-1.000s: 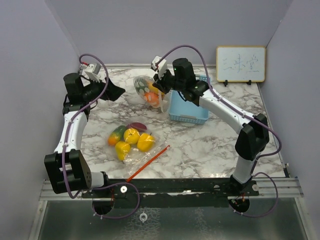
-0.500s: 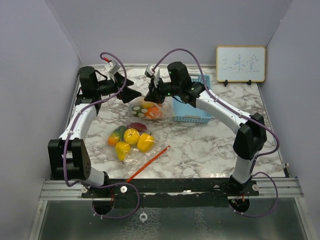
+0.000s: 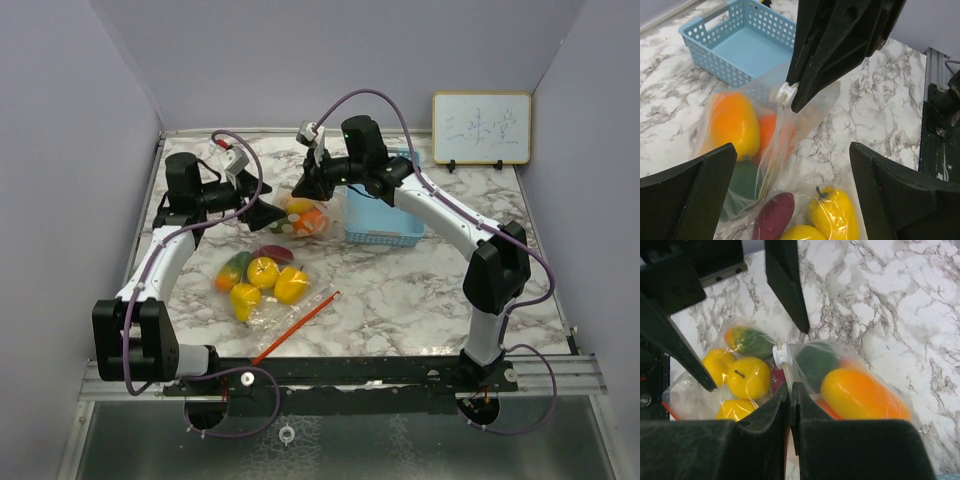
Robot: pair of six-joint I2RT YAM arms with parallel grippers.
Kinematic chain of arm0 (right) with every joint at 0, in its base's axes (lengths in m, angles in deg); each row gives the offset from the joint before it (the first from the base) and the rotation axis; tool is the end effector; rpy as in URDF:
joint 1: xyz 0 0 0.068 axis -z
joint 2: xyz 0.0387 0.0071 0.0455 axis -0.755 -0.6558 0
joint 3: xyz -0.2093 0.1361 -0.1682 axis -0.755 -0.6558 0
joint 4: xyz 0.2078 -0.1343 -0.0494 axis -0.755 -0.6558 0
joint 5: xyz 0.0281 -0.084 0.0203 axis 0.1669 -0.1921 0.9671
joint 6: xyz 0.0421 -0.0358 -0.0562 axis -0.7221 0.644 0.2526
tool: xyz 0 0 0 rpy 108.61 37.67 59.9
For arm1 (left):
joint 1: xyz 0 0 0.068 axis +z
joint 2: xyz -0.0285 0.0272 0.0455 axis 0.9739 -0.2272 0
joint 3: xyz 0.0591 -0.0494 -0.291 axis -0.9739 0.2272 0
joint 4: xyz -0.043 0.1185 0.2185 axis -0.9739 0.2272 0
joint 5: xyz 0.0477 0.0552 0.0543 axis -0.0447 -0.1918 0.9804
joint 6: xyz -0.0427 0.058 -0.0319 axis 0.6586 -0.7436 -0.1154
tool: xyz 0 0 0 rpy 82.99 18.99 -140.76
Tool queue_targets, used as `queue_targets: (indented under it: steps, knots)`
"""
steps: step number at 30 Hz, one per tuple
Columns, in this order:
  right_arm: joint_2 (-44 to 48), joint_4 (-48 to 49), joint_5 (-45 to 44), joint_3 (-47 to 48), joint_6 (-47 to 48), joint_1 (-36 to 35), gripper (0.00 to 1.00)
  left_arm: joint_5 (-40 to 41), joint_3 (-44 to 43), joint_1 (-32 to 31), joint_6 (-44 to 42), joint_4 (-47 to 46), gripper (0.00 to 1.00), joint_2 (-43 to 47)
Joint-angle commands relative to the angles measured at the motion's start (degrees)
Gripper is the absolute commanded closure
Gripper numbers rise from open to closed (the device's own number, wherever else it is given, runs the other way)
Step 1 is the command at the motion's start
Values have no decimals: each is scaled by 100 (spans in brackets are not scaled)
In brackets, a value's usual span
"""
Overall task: Place the food in the zip-top bag and seal the zipper
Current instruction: Zip the zipper food storage bag at the center of the board.
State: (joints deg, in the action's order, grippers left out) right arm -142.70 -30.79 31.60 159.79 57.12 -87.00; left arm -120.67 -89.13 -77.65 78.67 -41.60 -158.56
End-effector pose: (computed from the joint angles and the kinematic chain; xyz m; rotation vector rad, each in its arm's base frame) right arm 0.3383 0.3178 0.3550 -1.2013 1.7246 1.0127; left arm 0.2835 -0.0658 0.3463 0.8245 1.6020 -1.0544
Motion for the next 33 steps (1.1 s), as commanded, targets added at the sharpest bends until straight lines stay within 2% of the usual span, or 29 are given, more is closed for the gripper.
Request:
queue_targets:
  steps: [1,8,11,12,13,16,17,20,23,24,26,28,33]
  knots:
    - [-5,51,599,16,-128,10,94,153,19,-243,-153,-283,1,-393]
    - [10,-13,681,-26,-103,10,94,394,-213,-301,-45,-681,2,-681]
    - [6,-11,694,-5,-101,10,94,378,-335,-302,-82,-661,13,-811]
    - [-4,-17,690,12,-98,10,94,334,-363,-306,-83,-657,19,-861]
    - [0,-13,669,28,-94,10,94,274,-380,-308,-78,-647,31,-915]
    - [12,-16,620,31,-76,10,94,134,-435,-308,8,-691,95,-1044]
    - [15,-20,606,38,-68,10,94,118,-425,-305,66,-763,100,-1043]
    - [-5,-58,489,106,-27,10,93,-172,-468,-301,186,-863,100,-1097]
    - [15,-127,126,194,63,10,86,-288,-557,-301,225,-759,100,-1140]
    - [40,-147,33,209,136,10,83,-234,-531,-300,314,-819,100,-1124]
    - [97,-151,-149,226,227,10,66,-148,-494,-299,449,-886,100,-1110]
    - [123,-160,-228,255,272,10,56,-72,-441,-300,550,-908,100,-1109]
    - [41,-161,-229,462,262,10,47,-78,-261,-300,818,-1046,100,-1037]
